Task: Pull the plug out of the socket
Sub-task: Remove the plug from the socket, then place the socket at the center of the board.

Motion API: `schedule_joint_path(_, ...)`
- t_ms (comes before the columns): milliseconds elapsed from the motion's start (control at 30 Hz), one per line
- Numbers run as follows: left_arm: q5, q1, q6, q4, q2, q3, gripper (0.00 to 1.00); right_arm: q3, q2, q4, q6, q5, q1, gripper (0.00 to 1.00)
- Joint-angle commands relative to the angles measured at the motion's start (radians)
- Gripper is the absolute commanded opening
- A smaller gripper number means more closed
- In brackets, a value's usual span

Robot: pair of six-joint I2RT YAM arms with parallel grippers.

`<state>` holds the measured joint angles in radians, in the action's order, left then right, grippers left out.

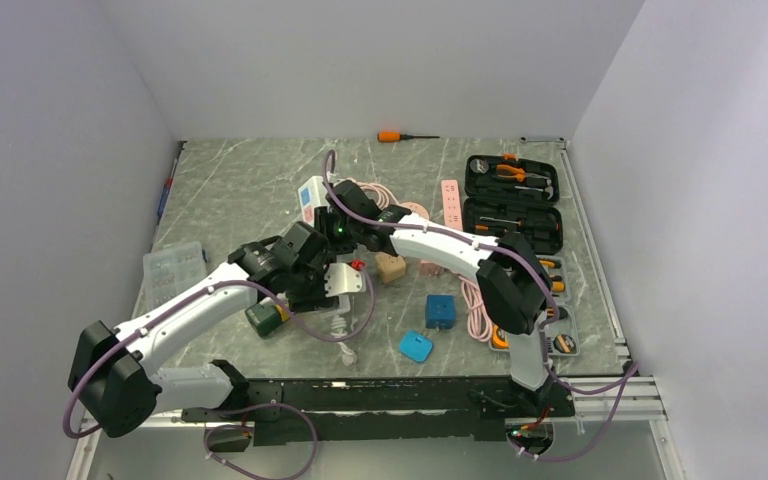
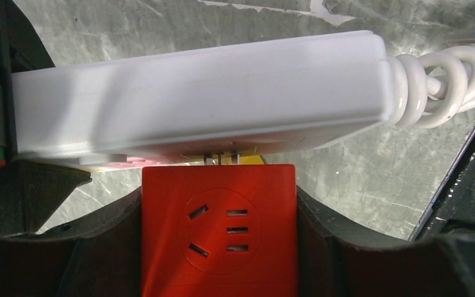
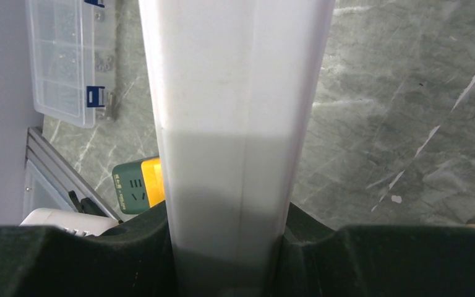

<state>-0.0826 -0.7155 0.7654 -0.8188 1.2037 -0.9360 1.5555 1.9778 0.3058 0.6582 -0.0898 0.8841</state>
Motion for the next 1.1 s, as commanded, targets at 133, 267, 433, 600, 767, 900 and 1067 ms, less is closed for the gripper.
schedule_joint_path(133,-0.061,-0.018,0.11,-0.068,-0.163,-0.063,0.0,-0.03,0.122,0.109,-0.239,0.237,-0.126,0.0)
schedule_joint_path(267,-0.079,-0.018,0.129,-0.101,-0.168,-0.068,0.0,-0.03,0.135,0.105,-0.267,0.272,-0.131,0.0)
schedule_joint_path(433,-0.164,-0.018,0.137,-0.16,-0.167,-0.098,0.0,-0.009,0.156,0.102,-0.281,0.272,-0.131,0.0)
schedule_joint_path(600,-0.134,-0.019,0.125,-0.12,-0.169,-0.073,0.0,0.037,0.173,0.096,-0.268,0.222,-0.138,0.0)
schedule_joint_path(767,-0.125,-0.018,0.093,-0.103,-0.171,-0.06,0.0,0.188,0.242,0.103,-0.248,0.133,-0.168,0.0)
schedule_joint_path(900,-0.142,-0.017,0.067,-0.094,-0.181,-0.035,0.0,0.36,0.321,0.106,-0.215,0.096,-0.174,0.0)
schedule_joint_path(1067,-0.173,-0.015,0.028,-0.1,-0.188,0.003,0.0,0.405,0.372,-0.025,-0.059,-0.031,-0.224,0.0)
